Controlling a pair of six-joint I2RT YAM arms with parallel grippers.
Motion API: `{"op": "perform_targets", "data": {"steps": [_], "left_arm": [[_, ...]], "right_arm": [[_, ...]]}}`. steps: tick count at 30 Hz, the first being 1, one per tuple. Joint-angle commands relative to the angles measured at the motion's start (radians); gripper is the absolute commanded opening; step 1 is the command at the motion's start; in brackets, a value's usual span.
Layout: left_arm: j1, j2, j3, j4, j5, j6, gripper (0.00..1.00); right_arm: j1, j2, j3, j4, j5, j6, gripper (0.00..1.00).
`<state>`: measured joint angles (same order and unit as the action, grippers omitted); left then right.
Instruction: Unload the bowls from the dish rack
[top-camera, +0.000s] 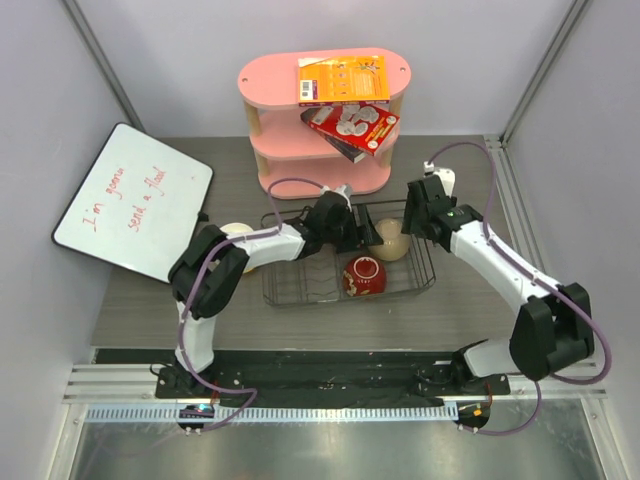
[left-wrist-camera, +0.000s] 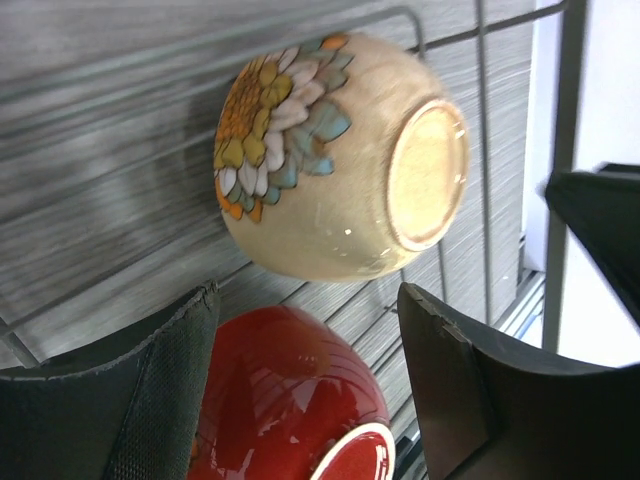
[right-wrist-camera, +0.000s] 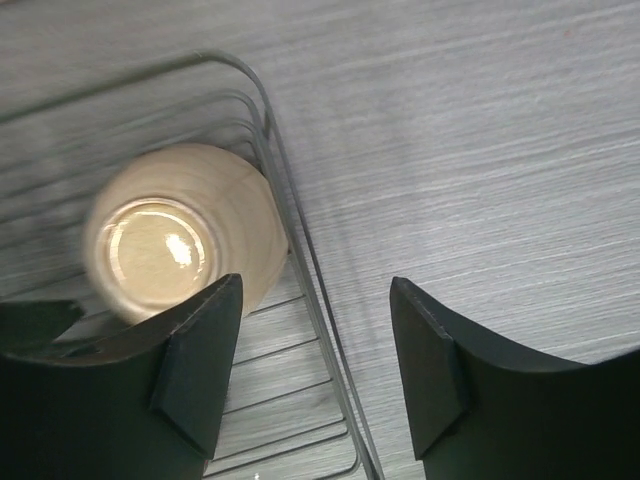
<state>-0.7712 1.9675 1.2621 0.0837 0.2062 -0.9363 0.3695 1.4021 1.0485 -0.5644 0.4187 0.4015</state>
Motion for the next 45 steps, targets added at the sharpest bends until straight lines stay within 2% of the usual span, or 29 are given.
{"op": "perform_targets", "data": {"steps": [1,7,14,20,24,29,34,41,45], "left_arm": [[0.018,-0.055,0.022,0.065,0.033,-0.018,0.73],[0.03,0.001,0.026,0.111,0.065,-0.073,0.72],[0.039,0.068,0.019,0.206,0.096,-0.165,0.72],[0.039,0.062,0.01,0.16,0.029,-0.159,0.72],[0.039,0.051,0.031,0.012,-0.054,-0.134,0.73],[0.036,0.091,0.031,0.031,-0.022,-0.173,0.73],[0.026,0.163,0.02,0.126,0.05,-0.223,0.73],[0.023,0.227,-0.081,0.46,0.128,-0.372,0.73],[0.023,0.251,-0.089,0.542,0.156,-0.404,0.73]], "right_arm": [[0.005,-0.092,0.036,0.012,-0.006,-0.004,0.67],[0.005,-0.035,0.064,0.015,-0.032,-0.032,0.68],[0.005,0.104,0.065,0.049,-0.064,-0.044,0.72],[0.005,0.161,0.042,0.087,-0.051,-0.05,0.73],[0.005,0.192,0.044,0.06,-0.049,-0.036,0.72],[0.005,0.193,0.025,0.051,-0.078,-0.03,0.69],[0.005,0.195,0.002,0.061,-0.124,-0.018,0.67],[0.005,0.202,-0.013,0.077,-0.169,-0.006,0.67],[0.006,0.202,-0.012,0.08,-0.182,-0.006,0.67]]}}
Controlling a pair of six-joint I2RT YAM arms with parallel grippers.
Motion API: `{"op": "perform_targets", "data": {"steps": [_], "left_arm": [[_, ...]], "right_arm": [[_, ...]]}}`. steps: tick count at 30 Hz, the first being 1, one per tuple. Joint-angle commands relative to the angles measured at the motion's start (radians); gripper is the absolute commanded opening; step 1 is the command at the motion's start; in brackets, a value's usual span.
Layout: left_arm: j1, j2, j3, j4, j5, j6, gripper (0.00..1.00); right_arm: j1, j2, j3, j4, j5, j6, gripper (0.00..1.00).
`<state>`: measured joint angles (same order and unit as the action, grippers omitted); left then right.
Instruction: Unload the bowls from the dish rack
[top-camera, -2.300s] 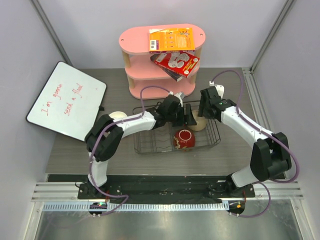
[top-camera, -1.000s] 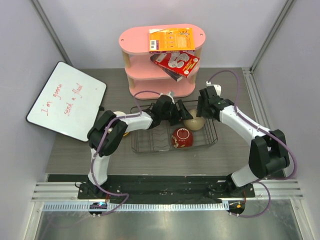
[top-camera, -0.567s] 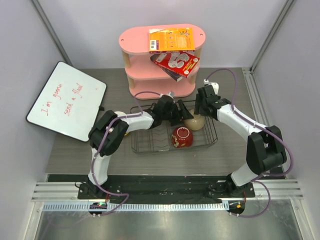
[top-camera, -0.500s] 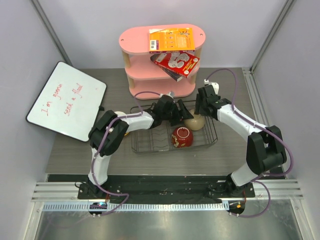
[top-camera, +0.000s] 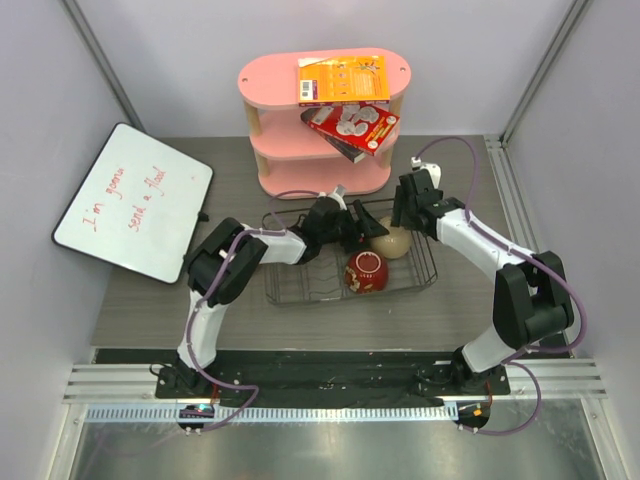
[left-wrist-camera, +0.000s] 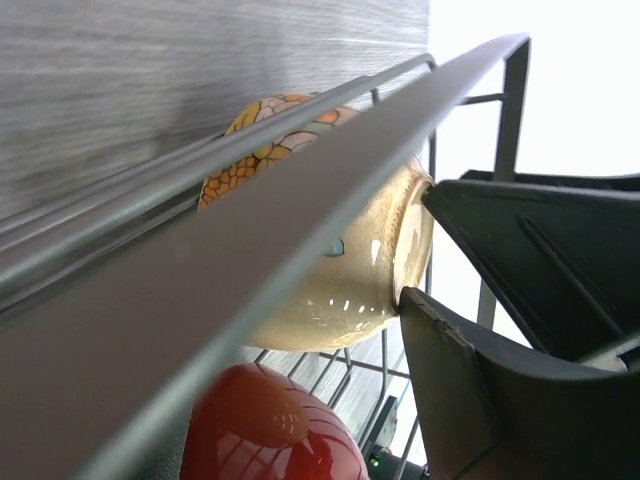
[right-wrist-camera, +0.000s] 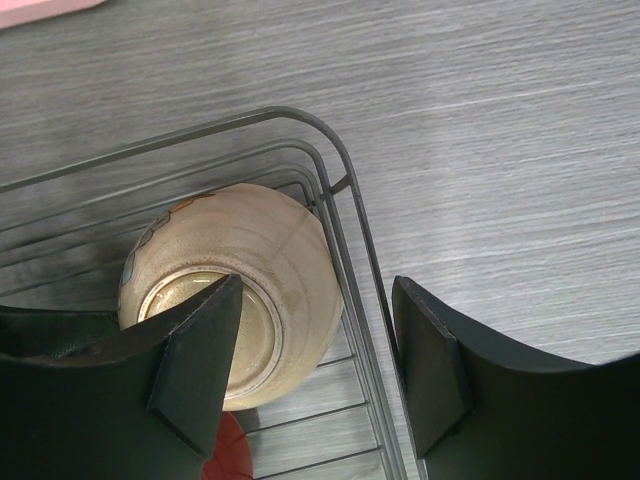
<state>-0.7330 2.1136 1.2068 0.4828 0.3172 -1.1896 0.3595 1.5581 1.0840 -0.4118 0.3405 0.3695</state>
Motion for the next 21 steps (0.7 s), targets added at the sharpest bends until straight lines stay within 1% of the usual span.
{"op": "perform_targets", "data": {"steps": [1,5,7,11,21], "left_arm": [[-0.016,0.103,-0.035,0.148,0.043,-0.151,0.73],[-0.016,0.105,-0.027,0.186,0.063,-0.142,0.73],[-0.016,0.114,-0.018,0.218,0.083,-0.148,0.71],[-0.017,0.109,-0.012,0.211,0.088,-0.137,0.69],[-0.022,0.049,0.043,0.01,0.031,-0.058,0.73]], "right_arm": [[0.015,0.048,-0.049,-0.073,-0.104,0.028,0.67],[0.015,0.051,-0.055,-0.067,-0.123,0.032,0.67],[0.015,0.051,-0.059,-0.062,-0.135,0.037,0.66],[0.015,0.053,-0.065,-0.059,-0.153,0.042,0.66],[0.016,0.066,-0.073,-0.058,-0.198,0.04,0.61]]}}
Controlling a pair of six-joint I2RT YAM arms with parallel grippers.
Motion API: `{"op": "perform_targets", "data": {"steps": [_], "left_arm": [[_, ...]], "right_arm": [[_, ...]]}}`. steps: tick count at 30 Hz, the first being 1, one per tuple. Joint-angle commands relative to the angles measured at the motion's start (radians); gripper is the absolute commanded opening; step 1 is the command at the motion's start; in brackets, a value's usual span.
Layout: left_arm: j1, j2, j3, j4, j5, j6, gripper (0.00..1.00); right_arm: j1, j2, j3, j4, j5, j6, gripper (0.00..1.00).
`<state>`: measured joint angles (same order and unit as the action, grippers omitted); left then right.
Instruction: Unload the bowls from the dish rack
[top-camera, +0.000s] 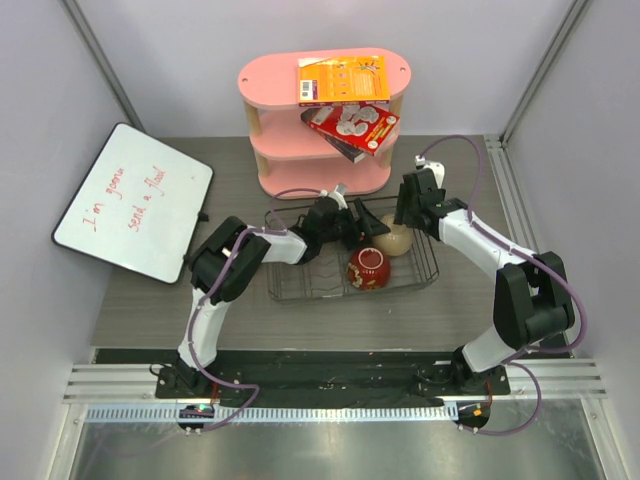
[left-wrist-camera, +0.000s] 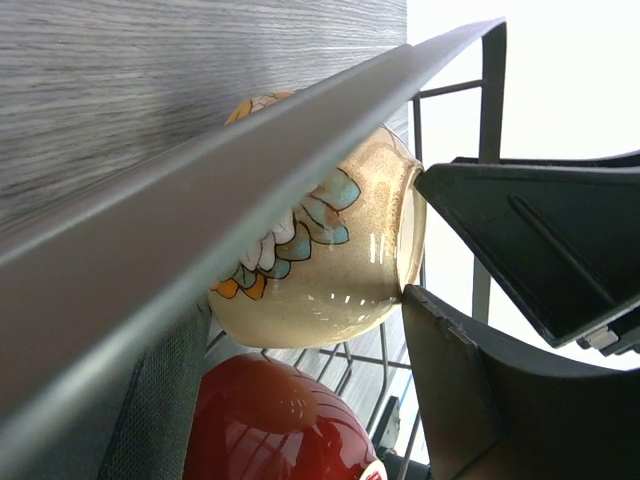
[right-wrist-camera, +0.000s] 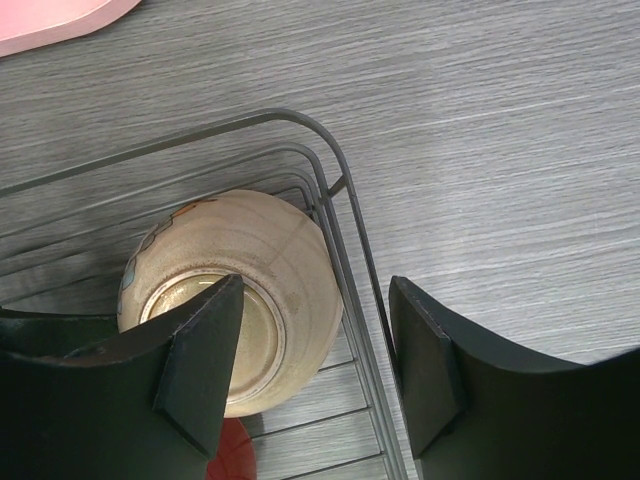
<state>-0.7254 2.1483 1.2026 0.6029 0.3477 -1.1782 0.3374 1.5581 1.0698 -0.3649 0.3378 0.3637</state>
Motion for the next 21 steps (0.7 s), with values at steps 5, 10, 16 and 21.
{"op": "perform_targets", "data": {"steps": [5,10,16,21], "left_arm": [[-0.031,0.031,0.092,-0.109,0.013,-0.075,0.74],[-0.034,0.044,0.103,-0.098,0.023,-0.071,0.74],[-0.04,0.067,0.118,-0.095,0.051,-0.063,0.56],[-0.049,0.079,0.127,-0.097,0.074,-0.051,0.4]], "right_arm": [[0.046,0.079,-0.059,-0.106,-0.22,0.037,0.59],[0.052,0.086,-0.059,-0.105,-0.223,0.035,0.59],[0.057,0.095,-0.053,-0.106,-0.23,0.03,0.59],[0.063,0.099,-0.053,-0.105,-0.237,0.024,0.6]]}}
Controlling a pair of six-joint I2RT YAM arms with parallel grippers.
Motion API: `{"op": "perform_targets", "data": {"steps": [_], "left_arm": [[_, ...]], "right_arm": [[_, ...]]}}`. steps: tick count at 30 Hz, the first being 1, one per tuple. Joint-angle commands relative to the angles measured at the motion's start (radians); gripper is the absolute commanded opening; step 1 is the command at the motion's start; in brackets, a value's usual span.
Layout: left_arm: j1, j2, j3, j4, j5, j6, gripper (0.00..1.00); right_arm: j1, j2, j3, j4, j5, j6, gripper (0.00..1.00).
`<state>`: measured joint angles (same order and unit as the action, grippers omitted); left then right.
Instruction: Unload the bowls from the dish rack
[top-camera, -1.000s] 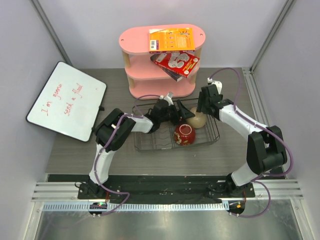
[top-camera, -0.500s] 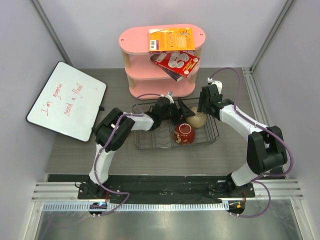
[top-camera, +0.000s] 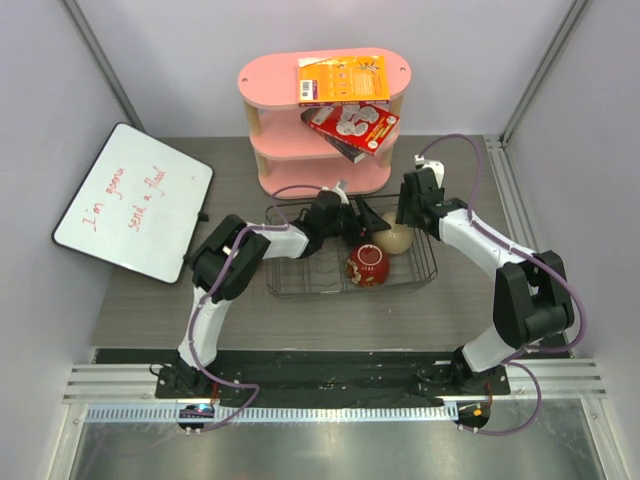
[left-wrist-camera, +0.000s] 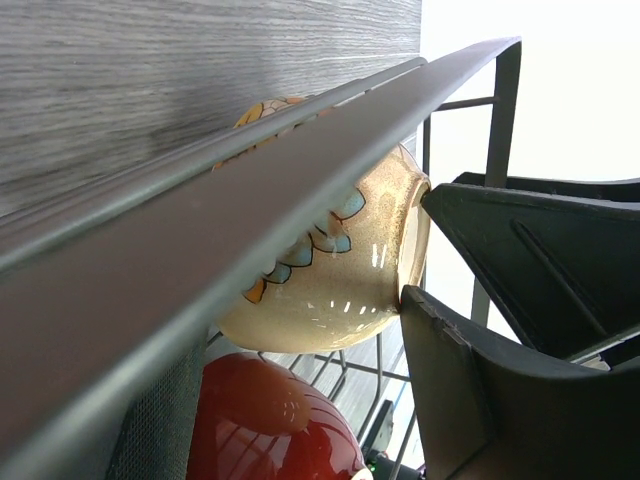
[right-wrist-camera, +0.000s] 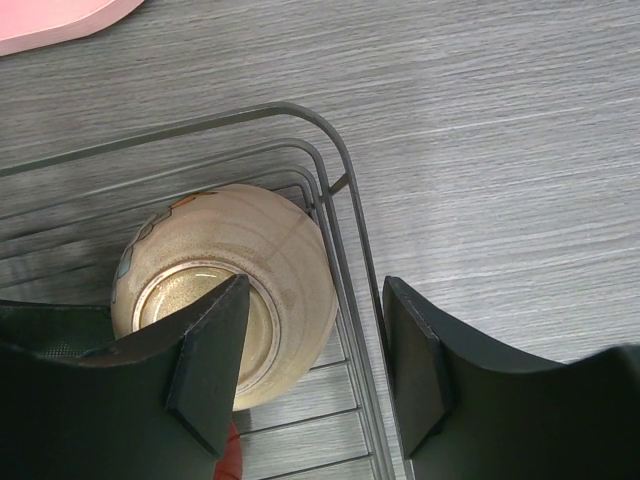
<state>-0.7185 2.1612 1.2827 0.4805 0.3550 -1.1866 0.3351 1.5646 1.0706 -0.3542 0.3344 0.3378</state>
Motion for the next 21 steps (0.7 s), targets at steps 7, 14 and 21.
{"op": "perform_targets", "data": {"steps": [7,14,21], "left_arm": [[-0.059,0.037,0.038,-0.005,0.093,-0.028,0.02],[-0.061,-0.116,0.02,-0.18,0.04,0.091,0.0],[-0.059,-0.228,0.093,-0.4,-0.016,0.222,0.0]], "right_arm": [[0.07,0.092,-0.044,-0.126,-0.219,0.05,0.6],[0.07,0.022,-0.052,-0.152,-0.216,0.084,0.64],[0.07,-0.037,-0.034,-0.215,-0.158,0.104,0.67]]}}
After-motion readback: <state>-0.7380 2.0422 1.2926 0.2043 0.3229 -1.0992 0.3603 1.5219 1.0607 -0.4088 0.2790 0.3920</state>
